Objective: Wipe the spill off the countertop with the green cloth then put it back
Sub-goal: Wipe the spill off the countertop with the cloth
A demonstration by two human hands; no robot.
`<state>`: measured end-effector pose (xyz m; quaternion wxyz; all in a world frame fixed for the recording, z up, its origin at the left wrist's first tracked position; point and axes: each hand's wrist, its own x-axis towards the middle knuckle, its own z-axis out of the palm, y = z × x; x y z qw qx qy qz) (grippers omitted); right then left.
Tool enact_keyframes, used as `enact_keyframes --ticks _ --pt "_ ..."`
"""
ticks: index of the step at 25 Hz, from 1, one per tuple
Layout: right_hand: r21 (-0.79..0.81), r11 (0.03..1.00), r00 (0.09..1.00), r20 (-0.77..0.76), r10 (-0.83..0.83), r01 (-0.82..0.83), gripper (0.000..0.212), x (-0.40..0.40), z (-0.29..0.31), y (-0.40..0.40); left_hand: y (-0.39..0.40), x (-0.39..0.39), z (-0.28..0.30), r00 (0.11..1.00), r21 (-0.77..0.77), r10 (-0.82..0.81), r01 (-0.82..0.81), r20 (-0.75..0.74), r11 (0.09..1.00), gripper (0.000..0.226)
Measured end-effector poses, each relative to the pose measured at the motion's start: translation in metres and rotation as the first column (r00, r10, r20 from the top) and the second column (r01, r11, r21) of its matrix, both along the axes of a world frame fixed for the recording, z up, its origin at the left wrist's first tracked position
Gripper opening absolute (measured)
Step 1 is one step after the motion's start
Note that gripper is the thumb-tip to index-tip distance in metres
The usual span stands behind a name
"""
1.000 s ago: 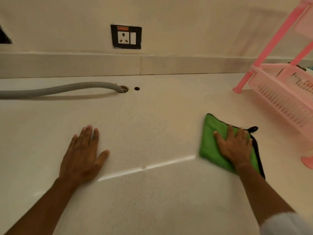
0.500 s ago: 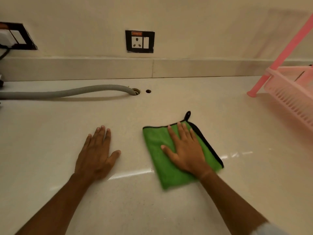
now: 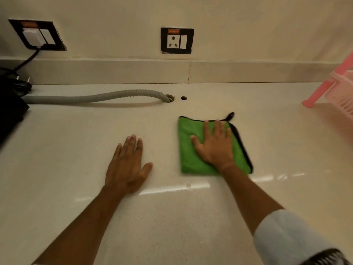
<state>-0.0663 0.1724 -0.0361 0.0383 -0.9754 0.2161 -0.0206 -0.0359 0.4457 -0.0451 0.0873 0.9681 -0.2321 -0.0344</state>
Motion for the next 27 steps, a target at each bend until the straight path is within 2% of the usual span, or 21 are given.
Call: enact_keyframes --ticks 2,4,7,11,13,16,20,23,27 --pt "0.011 0.988 0.987 0.034 0.154 -0.155 0.084 -0.017 -0.005 0.041 0.000 -0.001 0.001 1.000 -0.001 0.001 -0.001 -0.001 1.000 0.086" --pt "0.000 0.971 0.968 0.073 0.240 -0.241 0.082 -0.058 -0.009 0.051 0.000 -0.002 0.002 1.000 -0.001 0.001 -0.001 0.003 1.000 0.086" --pt "-0.025 0.986 0.984 0.062 0.166 -0.165 0.084 -0.095 -0.015 0.017 0.001 -0.001 0.002 1.000 0.009 0.001 -0.001 -0.001 1.000 0.086" --pt "0.033 0.997 0.998 0.019 -0.066 0.065 0.083 -0.045 0.000 0.002 0.000 -0.002 0.000 1.000 0.004 0.004 -0.004 -0.013 1.000 0.086" --pt "0.060 0.998 0.999 0.025 -0.028 0.027 0.082 -0.024 0.002 0.025 0.000 -0.001 0.000 1.000 0.006 0.003 -0.003 0.000 1.000 0.086" --pt "0.051 0.989 0.990 0.034 0.135 -0.137 0.084 -0.039 -0.008 0.056 0.001 -0.001 0.002 1.000 0.002 -0.001 0.001 -0.025 1.000 0.087" --pt "0.100 0.982 0.987 0.048 0.153 -0.157 0.084 -0.065 -0.004 0.047 0.012 -0.002 0.010 1.000 -0.022 0.020 -0.020 0.004 1.000 0.086" --pt "0.101 0.956 0.960 0.059 0.272 -0.277 0.087 -0.065 -0.005 0.057 0.037 -0.001 0.010 0.998 0.013 0.068 -0.068 -0.002 0.998 0.085" --pt "0.077 0.973 0.976 0.023 0.217 -0.218 0.083 -0.031 -0.005 0.081 0.053 -0.005 0.002 0.995 0.026 0.093 -0.092 -0.035 0.995 0.083"
